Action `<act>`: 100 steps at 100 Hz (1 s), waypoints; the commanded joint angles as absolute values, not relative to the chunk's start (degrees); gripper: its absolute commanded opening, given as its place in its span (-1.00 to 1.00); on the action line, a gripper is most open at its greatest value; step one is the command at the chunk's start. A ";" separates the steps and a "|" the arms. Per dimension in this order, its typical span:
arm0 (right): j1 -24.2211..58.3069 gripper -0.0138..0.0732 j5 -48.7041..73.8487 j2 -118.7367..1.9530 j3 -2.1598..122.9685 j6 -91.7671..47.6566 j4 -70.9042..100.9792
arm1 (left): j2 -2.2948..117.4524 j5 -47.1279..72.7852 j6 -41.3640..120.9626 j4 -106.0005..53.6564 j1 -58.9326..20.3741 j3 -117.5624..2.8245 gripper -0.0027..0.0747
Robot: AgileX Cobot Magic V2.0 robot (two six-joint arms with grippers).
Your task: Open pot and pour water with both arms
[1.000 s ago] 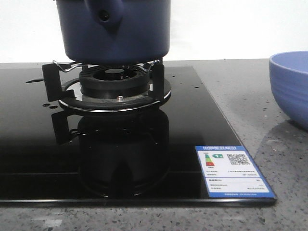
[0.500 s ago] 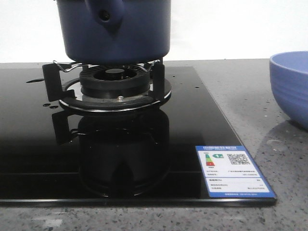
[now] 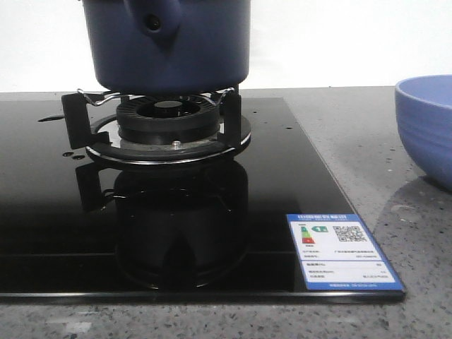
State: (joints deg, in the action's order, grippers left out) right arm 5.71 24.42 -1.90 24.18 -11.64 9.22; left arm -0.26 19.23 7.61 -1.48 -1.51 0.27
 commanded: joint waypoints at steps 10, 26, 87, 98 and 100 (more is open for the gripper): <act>5.84 -0.83 19.44 -2.64 25.57 -12.34 9.61 | -1.86 17.09 7.14 -2.00 -1.36 1.90 -0.98; 5.84 -0.83 19.44 -2.64 25.57 -12.34 9.61 | -1.86 17.09 7.14 -2.00 -1.36 1.90 -0.98; 2.92 -0.83 9.90 -2.29 11.98 -0.96 -1.47 | -1.86 17.09 7.14 -2.00 -1.36 1.90 -0.98; 0.22 -0.83 5.94 -2.29 4.95 0.00 -3.84 | -1.86 17.09 7.14 -2.00 -1.36 1.90 -0.98; -0.20 -0.83 5.64 -2.29 3.26 0.00 -3.84 | -1.86 17.09 7.14 -2.00 -1.36 1.90 -0.98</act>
State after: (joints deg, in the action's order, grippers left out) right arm 1.75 13.19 -1.45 6.85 -1.37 -1.33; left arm -0.26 19.23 7.61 -1.48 -1.51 0.17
